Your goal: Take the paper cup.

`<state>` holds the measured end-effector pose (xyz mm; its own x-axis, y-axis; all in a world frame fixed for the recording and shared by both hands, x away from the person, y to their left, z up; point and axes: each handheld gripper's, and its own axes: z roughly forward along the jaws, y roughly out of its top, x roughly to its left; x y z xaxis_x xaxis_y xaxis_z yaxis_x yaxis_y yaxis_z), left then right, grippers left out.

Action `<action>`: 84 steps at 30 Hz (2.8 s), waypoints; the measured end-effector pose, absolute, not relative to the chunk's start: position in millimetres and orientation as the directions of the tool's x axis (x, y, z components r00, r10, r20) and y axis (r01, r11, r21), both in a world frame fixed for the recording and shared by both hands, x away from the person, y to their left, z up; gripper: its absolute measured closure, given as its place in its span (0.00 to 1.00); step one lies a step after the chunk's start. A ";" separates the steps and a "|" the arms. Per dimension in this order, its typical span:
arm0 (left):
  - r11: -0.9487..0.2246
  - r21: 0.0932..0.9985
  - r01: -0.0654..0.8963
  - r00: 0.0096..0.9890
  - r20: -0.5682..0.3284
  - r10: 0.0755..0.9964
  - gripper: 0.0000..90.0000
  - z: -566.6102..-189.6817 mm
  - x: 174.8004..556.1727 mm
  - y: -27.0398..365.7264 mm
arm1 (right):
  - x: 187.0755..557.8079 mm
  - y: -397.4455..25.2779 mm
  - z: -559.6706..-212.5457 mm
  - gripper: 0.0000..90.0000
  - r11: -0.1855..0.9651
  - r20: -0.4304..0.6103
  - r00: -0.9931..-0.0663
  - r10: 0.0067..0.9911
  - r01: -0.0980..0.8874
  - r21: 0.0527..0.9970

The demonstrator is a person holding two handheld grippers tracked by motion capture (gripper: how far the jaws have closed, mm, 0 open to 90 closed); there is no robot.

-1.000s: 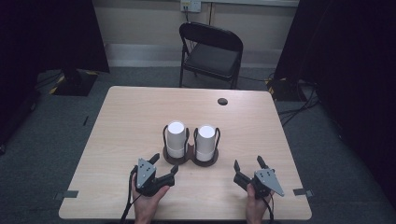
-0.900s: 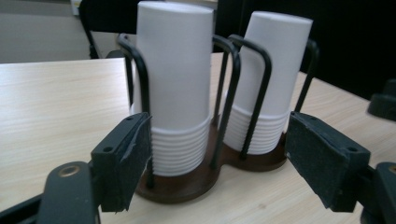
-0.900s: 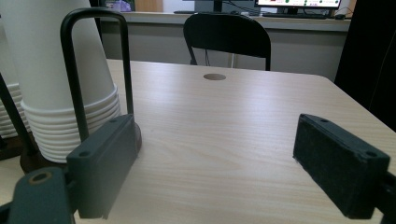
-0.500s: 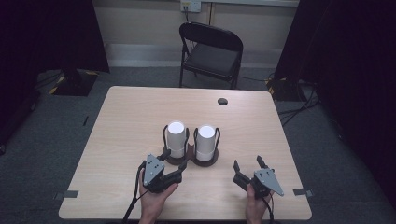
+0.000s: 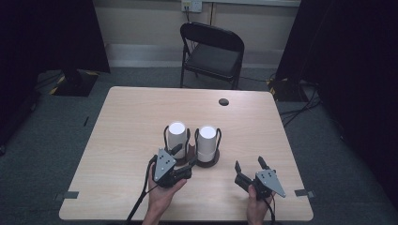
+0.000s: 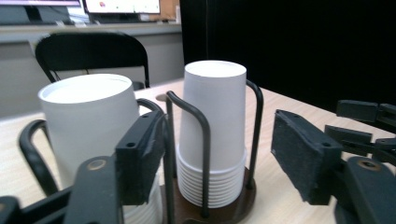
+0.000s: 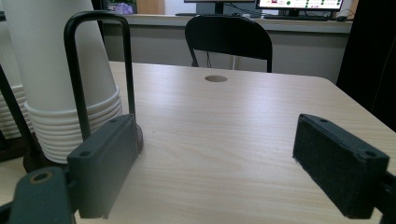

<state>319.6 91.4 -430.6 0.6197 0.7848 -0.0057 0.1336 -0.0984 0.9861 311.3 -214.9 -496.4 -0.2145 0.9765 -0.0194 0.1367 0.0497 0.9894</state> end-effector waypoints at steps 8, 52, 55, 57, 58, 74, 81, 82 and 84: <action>-0.088 0.988 0.124 0.674 -0.019 0.739 0.27 -414.9 330.2 85.3 | 310.8 -215.5 -496.6 0.15 0.047 -0.018 -0.218 0.976 0.129 0.991; -0.182 0.961 0.206 0.726 -0.025 0.687 0.27 -392.4 406.3 43.1 | 311.1 -215.7 -496.4 0.15 0.050 -0.017 -0.233 0.972 0.136 0.989; -0.197 0.955 0.222 0.730 -0.029 0.683 0.28 -395.0 409.4 41.3 | 311.2 -215.7 -496.4 0.15 0.051 -0.018 -0.235 0.972 0.136 0.989; -0.208 0.952 0.225 0.726 -0.022 0.687 0.28 -396.2 410.6 40.0 | 311.1 -215.7 -496.5 0.15 0.052 -0.019 -0.233 0.972 0.134 0.990; -0.219 0.948 0.230 0.723 -0.016 0.691 0.28 -395.6 411.3 39.2 | 311.1 -215.9 -496.4 0.15 0.051 -0.018 -0.235 0.972 0.135 0.990; -0.256 0.938 0.233 0.726 0.008 0.688 0.34 -404.2 416.7 31.3 | 310.9 -216.0 -496.6 0.15 0.047 -0.015 -0.236 0.972 0.129 0.991; -0.281 0.935 0.215 0.729 0.038 0.684 0.35 -406.1 416.8 30.7 | 310.6 -216.3 -496.7 0.15 0.046 -0.015 -0.240 0.971 0.127 0.991; -0.289 0.934 0.209 0.726 0.050 0.686 0.37 -406.4 416.3 30.0 | 310.6 -216.3 -496.7 0.15 0.045 -0.014 -0.238 0.971 0.127 0.991; -0.291 0.934 0.208 0.728 0.051 0.684 0.37 -406.6 416.4 29.6 | 310.6 -216.1 -496.7 0.15 0.046 -0.016 -0.235 0.972 0.125 0.991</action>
<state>416.4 29.6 -406.6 0.7279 0.6838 0.0509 0.2082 -0.2911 0.9338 310.6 -216.1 -496.7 -0.2353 0.9718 -0.0156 0.1245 0.0460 0.9911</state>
